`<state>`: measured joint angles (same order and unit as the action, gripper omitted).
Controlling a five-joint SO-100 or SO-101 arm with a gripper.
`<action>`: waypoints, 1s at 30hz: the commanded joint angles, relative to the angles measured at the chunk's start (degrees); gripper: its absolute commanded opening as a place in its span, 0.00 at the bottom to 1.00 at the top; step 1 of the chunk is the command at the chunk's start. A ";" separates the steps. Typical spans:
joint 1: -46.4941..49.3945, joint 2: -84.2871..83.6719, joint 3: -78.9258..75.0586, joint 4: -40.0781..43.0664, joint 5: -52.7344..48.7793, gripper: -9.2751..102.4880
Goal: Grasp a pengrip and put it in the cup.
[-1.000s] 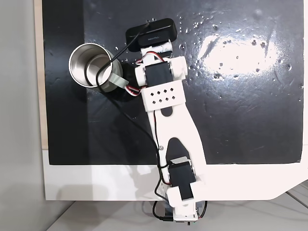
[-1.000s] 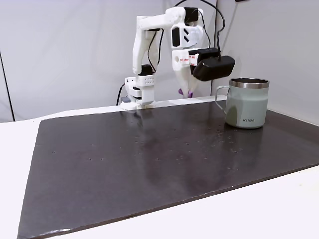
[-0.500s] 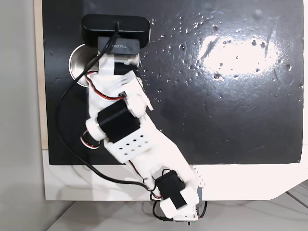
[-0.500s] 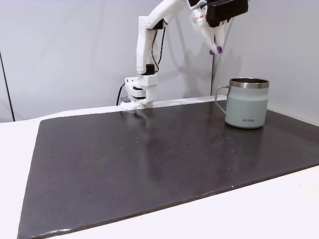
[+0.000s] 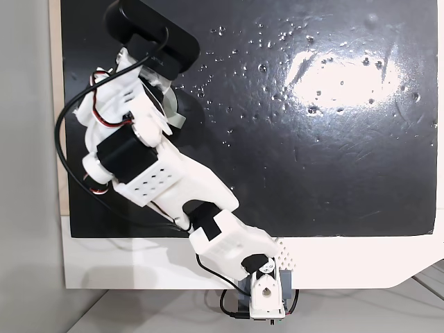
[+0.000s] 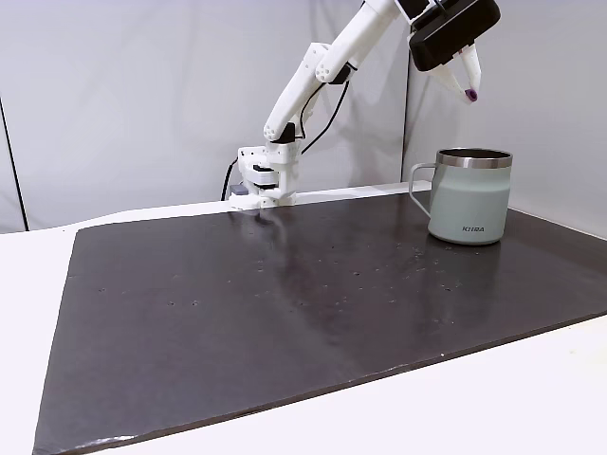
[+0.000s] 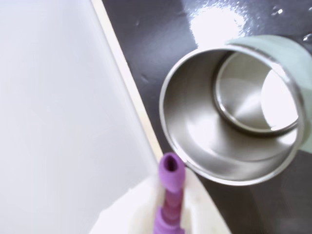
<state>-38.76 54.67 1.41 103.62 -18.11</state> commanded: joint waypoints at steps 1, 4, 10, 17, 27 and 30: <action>-2.02 0.62 -3.43 1.14 2.29 0.08; -2.29 0.62 -2.20 1.14 2.37 0.08; -1.85 0.70 -0.26 1.23 2.37 0.19; -1.67 1.14 0.18 1.23 2.37 0.31; -0.79 1.67 1.14 1.32 2.29 0.31; -0.44 1.85 1.14 1.32 2.11 0.31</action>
<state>-40.25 54.40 2.90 103.89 -16.44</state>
